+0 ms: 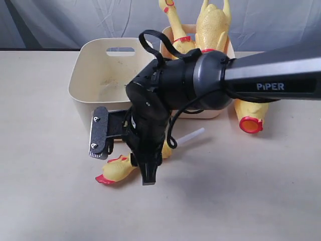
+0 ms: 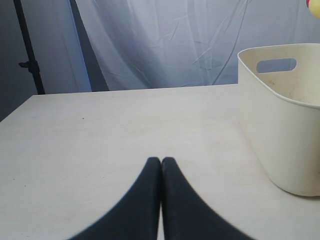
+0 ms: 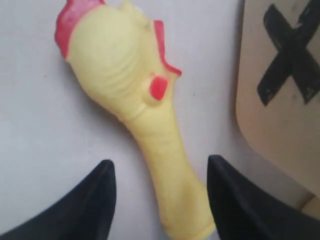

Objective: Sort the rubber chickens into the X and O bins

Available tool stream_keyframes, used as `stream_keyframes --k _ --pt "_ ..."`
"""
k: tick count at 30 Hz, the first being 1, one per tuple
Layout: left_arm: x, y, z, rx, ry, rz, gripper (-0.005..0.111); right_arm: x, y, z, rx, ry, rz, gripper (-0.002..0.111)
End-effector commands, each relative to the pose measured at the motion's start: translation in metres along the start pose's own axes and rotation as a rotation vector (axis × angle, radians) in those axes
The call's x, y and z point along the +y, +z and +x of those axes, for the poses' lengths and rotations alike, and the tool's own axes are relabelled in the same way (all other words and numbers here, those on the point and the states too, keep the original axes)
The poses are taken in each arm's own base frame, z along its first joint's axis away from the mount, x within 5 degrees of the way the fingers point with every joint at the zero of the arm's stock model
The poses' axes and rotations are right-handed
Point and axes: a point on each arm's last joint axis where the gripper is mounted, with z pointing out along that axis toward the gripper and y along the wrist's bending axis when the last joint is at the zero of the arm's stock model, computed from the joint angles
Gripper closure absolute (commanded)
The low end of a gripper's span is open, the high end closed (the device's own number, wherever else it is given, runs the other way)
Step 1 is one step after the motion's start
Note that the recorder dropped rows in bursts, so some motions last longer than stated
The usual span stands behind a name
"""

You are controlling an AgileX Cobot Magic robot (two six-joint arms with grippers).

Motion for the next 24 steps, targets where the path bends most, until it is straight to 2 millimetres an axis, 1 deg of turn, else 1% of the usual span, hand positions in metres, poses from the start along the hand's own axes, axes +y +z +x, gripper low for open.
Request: stream_keyframes --k 1,7,8,9,10,11,12,14,16,20,24 --pt "0.0 0.0 0.0 -0.003 -0.008 0.006 0.107 -0.001 0.011 0.001 0.001 -0.036 0.015 0.055" --pt "0.0 0.0 0.0 -0.003 -0.008 0.006 0.107 0.008 0.04 0.008 0.085 -0.041 -0.069 0.056" --pt "0.0 0.0 0.0 -0.003 -0.008 0.006 0.107 0.009 0.042 0.009 0.097 -0.042 -0.08 0.058" --pt "0.0 0.0 0.0 -0.003 -0.008 0.006 0.107 0.011 0.044 0.01 0.112 -0.042 -0.094 0.065" --pt "0.0 0.0 0.0 -0.003 -0.008 0.006 0.107 0.012 0.043 0.01 0.121 -0.044 -0.103 0.077" --pt "0.0 0.0 0.0 -0.003 -0.008 0.006 0.107 0.012 0.041 0.009 0.127 -0.046 -0.107 0.092" --pt "0.0 0.0 0.0 -0.003 -0.008 0.006 0.107 0.011 0.035 0.005 0.124 -0.052 -0.104 0.109" --pt "0.0 0.0 0.0 -0.003 -0.008 0.006 0.107 0.008 0.022 -0.005 0.094 -0.063 -0.075 0.107" --pt "0.0 0.0 0.0 -0.003 -0.008 0.006 0.107 0.007 0.005 -0.021 0.037 -0.061 -0.051 0.107" --pt "0.0 0.0 0.0 -0.003 -0.008 0.006 0.107 0.009 -0.044 -0.059 -0.136 -0.036 -0.021 0.109" --pt "0.0 0.0 0.0 -0.003 -0.008 0.006 0.107 0.011 -0.096 -0.085 -0.293 -0.038 0.034 0.109"
